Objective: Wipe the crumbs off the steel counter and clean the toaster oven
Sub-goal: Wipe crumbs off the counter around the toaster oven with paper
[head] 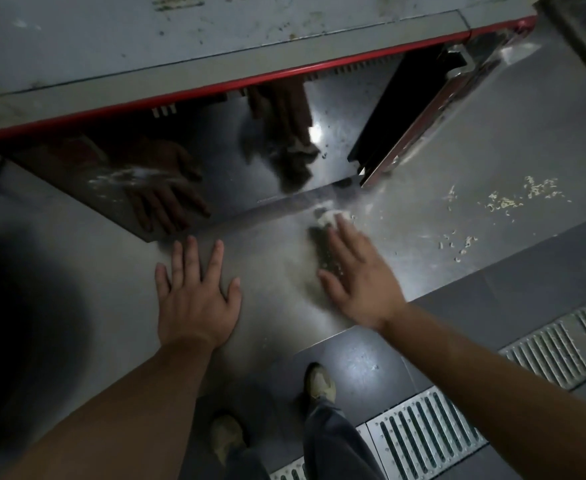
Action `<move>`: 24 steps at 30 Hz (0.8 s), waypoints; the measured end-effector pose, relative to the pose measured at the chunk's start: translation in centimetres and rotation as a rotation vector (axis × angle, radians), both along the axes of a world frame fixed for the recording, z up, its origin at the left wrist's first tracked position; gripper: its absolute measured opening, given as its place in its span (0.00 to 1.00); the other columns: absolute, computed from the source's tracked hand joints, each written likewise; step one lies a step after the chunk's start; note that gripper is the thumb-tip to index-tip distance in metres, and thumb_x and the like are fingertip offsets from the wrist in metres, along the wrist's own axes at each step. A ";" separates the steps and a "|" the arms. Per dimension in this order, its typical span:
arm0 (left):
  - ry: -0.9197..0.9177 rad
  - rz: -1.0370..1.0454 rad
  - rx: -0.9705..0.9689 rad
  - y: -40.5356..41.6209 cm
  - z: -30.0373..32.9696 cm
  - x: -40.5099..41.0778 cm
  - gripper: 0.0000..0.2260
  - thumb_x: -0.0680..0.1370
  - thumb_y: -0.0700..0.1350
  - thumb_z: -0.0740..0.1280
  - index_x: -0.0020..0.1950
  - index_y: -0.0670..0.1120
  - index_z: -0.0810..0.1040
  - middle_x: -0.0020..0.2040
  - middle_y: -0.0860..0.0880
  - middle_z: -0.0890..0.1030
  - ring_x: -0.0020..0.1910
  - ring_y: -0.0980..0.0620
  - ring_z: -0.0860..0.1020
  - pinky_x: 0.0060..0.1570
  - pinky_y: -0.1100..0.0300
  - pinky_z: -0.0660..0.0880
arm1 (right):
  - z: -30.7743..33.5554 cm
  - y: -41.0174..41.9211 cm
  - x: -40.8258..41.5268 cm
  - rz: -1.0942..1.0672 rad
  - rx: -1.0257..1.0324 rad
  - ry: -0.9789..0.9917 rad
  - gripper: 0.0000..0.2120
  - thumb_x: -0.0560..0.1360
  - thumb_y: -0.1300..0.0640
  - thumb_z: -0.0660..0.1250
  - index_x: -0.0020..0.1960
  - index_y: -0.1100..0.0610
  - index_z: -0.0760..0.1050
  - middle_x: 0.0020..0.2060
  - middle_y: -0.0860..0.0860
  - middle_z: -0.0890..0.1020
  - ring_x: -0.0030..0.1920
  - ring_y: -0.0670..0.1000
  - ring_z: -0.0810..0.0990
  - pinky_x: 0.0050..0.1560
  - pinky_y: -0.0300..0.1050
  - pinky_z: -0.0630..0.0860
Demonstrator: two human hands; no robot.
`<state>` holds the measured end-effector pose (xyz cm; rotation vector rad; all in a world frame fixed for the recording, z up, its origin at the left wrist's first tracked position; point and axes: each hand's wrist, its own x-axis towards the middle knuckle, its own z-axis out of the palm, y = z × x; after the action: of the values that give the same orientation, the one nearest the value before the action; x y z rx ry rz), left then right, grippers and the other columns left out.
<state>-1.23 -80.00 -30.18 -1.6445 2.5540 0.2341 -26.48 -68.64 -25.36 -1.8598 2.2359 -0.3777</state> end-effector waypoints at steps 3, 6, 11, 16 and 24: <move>0.011 0.011 0.000 0.0 0.1 -0.1 0.32 0.78 0.63 0.49 0.81 0.55 0.50 0.81 0.44 0.49 0.80 0.45 0.44 0.76 0.41 0.45 | -1.4 0.2 4.9 0.181 0.053 0.012 0.34 0.78 0.42 0.58 0.78 0.60 0.59 0.78 0.58 0.56 0.78 0.55 0.54 0.77 0.53 0.52; 0.004 0.010 -0.010 0.0 0.1 -0.1 0.33 0.77 0.63 0.49 0.81 0.55 0.51 0.81 0.44 0.49 0.80 0.45 0.45 0.76 0.41 0.45 | -3.5 0.7 6.5 0.302 0.151 0.111 0.35 0.79 0.40 0.56 0.79 0.59 0.57 0.79 0.56 0.53 0.79 0.54 0.50 0.77 0.54 0.53; 0.016 0.009 -0.010 0.1 0.0 -0.1 0.32 0.78 0.63 0.49 0.81 0.54 0.52 0.81 0.44 0.49 0.80 0.44 0.45 0.76 0.41 0.45 | -3.5 0.1 1.8 0.142 0.141 0.163 0.29 0.79 0.44 0.59 0.75 0.60 0.66 0.75 0.59 0.64 0.75 0.58 0.63 0.74 0.55 0.60; 0.028 0.018 -0.006 0.1 0.0 -0.1 0.32 0.77 0.63 0.49 0.81 0.55 0.51 0.81 0.44 0.49 0.80 0.45 0.45 0.76 0.41 0.45 | -2.8 -0.9 -6.3 -0.174 0.212 0.154 0.33 0.80 0.41 0.49 0.74 0.63 0.66 0.74 0.63 0.66 0.75 0.61 0.63 0.74 0.55 0.61; 0.018 0.018 -0.010 0.0 0.0 -0.1 0.32 0.78 0.63 0.49 0.81 0.55 0.51 0.81 0.44 0.49 0.80 0.45 0.45 0.76 0.41 0.45 | -0.4 -1.3 0.2 -0.162 0.092 0.032 0.31 0.80 0.43 0.50 0.77 0.60 0.60 0.76 0.61 0.62 0.76 0.59 0.59 0.77 0.52 0.56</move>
<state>-1.30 -79.96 -30.18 -1.6767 2.5588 0.2385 -26.23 -69.96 -25.79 -1.6571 2.3901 -0.2678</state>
